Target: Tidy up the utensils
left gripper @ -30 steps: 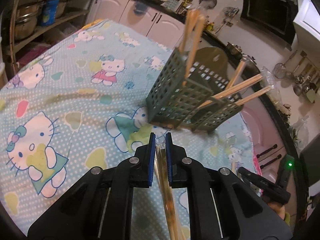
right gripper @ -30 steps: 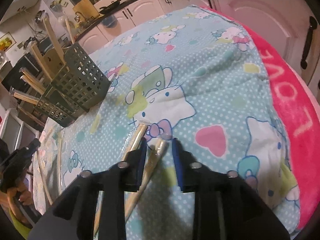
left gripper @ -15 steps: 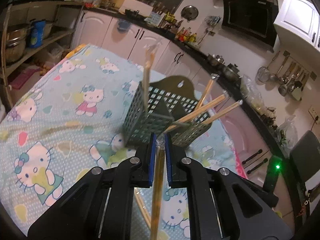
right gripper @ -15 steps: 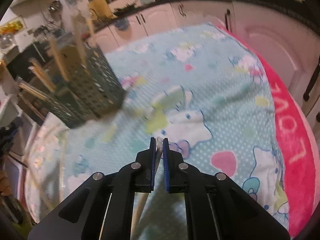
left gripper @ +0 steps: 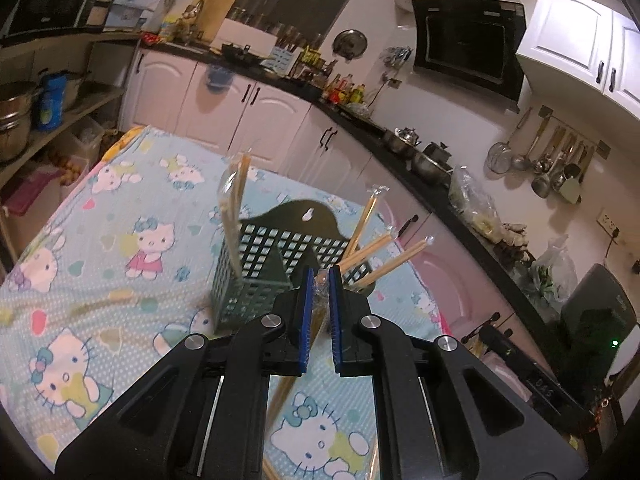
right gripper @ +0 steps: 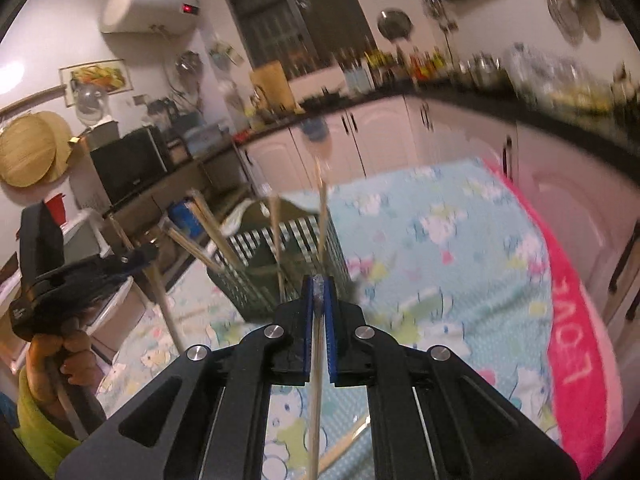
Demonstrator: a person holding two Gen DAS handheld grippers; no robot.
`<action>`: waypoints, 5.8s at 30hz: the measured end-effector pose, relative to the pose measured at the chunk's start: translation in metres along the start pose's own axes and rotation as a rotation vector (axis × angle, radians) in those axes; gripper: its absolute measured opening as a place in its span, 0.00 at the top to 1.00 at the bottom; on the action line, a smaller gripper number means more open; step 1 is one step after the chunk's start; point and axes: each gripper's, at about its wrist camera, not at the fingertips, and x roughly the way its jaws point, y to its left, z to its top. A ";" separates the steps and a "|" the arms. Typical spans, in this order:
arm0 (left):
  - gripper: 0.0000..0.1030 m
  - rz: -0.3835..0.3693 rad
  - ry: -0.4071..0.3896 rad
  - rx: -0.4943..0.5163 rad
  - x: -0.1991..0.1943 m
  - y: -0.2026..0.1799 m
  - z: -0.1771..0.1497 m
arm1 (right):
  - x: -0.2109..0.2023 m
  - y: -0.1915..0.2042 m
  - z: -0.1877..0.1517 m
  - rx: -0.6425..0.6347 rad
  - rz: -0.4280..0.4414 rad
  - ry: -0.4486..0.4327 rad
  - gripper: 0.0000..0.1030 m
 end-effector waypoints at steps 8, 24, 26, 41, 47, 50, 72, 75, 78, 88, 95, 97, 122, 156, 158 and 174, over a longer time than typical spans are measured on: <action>0.97 -0.029 -0.033 0.027 0.002 -0.014 0.017 | -0.009 0.018 0.025 -0.079 -0.043 -0.114 0.95; 0.97 -0.100 -0.126 0.109 -0.004 -0.047 0.074 | 0.014 0.027 0.087 -0.100 -0.006 -0.249 0.95; 0.97 -0.099 -0.142 0.126 -0.005 -0.051 0.082 | 0.020 0.028 0.092 -0.101 -0.004 -0.259 0.95; 0.97 -0.049 -0.218 0.168 0.002 -0.050 0.120 | 0.062 0.039 0.143 -0.131 -0.052 -0.352 0.95; 0.97 -0.020 -0.230 0.162 0.013 -0.040 0.122 | 0.078 0.037 0.148 -0.137 -0.083 -0.383 0.95; 0.97 -0.010 -0.231 0.150 0.020 -0.034 0.122 | 0.087 0.035 0.147 -0.135 -0.096 -0.393 0.95; 0.97 0.014 -0.152 0.113 0.064 -0.003 0.085 | 0.143 0.023 0.105 -0.114 -0.119 -0.359 0.95; 0.97 0.017 -0.131 0.108 0.068 0.002 0.078 | 0.146 0.022 0.096 -0.109 -0.119 -0.338 0.94; 0.97 0.024 -0.115 0.099 0.070 0.008 0.072 | 0.145 0.020 0.089 -0.101 -0.114 -0.323 0.94; 0.97 0.038 -0.093 0.092 0.065 0.014 0.057 | 0.130 0.016 0.066 -0.093 -0.139 -0.272 0.94; 0.97 0.045 -0.088 0.095 0.056 0.014 0.052 | 0.117 0.013 0.055 -0.084 -0.146 -0.234 0.94; 0.97 0.048 -0.086 0.094 0.054 0.013 0.051 | 0.115 0.013 0.053 -0.082 -0.150 -0.221 0.94; 0.65 0.103 -0.044 0.059 0.027 0.021 0.025 | 0.074 0.009 0.026 -0.059 -0.154 -0.148 0.73; 0.27 0.176 0.052 -0.036 0.006 0.059 -0.044 | 0.068 -0.020 -0.050 -0.003 -0.190 0.124 0.55; 0.27 0.180 0.067 -0.041 0.009 0.062 -0.050 | 0.070 -0.024 -0.056 0.002 -0.192 0.146 0.53; 0.27 0.176 0.201 -0.045 0.043 0.067 -0.086 | 0.084 -0.044 -0.097 0.067 -0.189 0.311 0.49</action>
